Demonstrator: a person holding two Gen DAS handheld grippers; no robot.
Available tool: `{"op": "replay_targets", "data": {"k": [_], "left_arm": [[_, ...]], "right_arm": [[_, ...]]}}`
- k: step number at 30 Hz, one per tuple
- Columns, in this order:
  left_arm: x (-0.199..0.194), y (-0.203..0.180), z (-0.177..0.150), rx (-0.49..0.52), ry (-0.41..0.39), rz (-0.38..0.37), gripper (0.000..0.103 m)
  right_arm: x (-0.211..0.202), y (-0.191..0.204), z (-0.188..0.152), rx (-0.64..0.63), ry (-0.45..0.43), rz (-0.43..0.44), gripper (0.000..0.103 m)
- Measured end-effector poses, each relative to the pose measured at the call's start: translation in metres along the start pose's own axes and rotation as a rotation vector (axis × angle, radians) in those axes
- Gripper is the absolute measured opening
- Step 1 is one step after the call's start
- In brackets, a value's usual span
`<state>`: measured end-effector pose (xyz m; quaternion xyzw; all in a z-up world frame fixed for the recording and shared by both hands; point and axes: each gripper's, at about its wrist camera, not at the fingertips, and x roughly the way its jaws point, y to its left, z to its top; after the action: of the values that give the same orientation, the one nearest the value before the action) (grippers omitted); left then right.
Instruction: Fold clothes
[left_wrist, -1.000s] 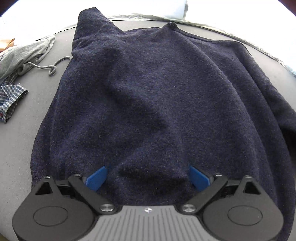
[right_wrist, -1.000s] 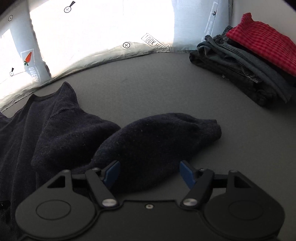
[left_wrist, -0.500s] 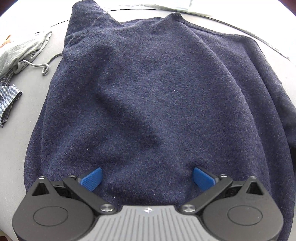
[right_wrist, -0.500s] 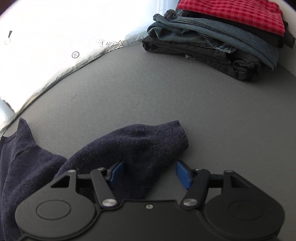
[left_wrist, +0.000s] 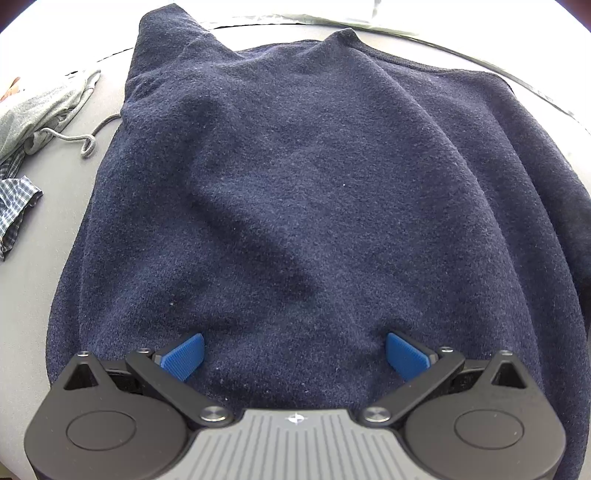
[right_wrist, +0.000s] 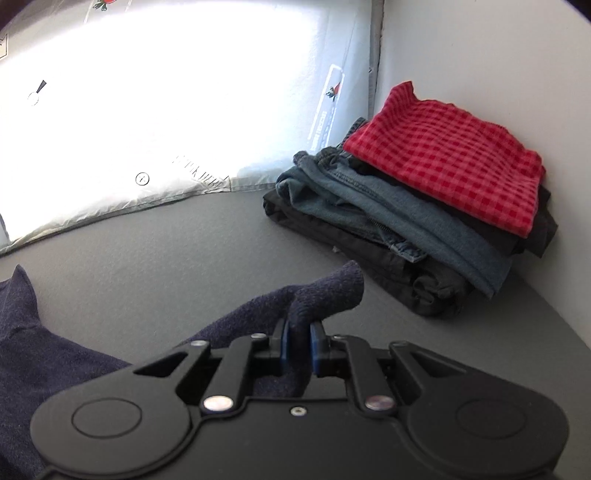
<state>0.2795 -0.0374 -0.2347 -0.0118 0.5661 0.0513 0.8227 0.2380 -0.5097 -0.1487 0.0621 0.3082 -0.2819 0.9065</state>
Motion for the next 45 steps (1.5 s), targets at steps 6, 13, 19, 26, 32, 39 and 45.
{"op": "replay_targets", "data": {"k": [6,13,19,26,32,39,45], "left_arm": [[0.000,0.001,-0.001,0.001,-0.013,0.000,0.103],[0.001,0.002,-0.003,0.002,-0.025,0.000,0.103],[0.001,0.001,-0.004,0.002,-0.032,0.001,0.103],[-0.002,0.000,-0.013,-0.004,-0.083,0.006,0.103],[-0.006,0.000,-0.025,-0.014,-0.142,0.008,0.103],[-0.030,0.030,-0.048,-0.004,-0.144,-0.058,0.103],[-0.063,0.068,-0.070,0.048,-0.228,0.068,0.103]], "right_arm": [[0.011,-0.049,0.007,0.096,-0.013,-0.103,0.012],[0.044,-0.053,-0.033,0.076,0.097,-0.146,0.012],[0.066,-0.068,-0.044,0.189,0.198,-0.181,0.024],[0.031,-0.069,-0.052,0.279,0.227,-0.121,0.051],[0.001,-0.048,-0.082,0.263,0.308,0.098,0.062],[-0.047,0.006,-0.114,0.247,0.380,0.375,0.087],[-0.085,0.042,-0.135,0.220,0.402,0.406,0.090]]}}
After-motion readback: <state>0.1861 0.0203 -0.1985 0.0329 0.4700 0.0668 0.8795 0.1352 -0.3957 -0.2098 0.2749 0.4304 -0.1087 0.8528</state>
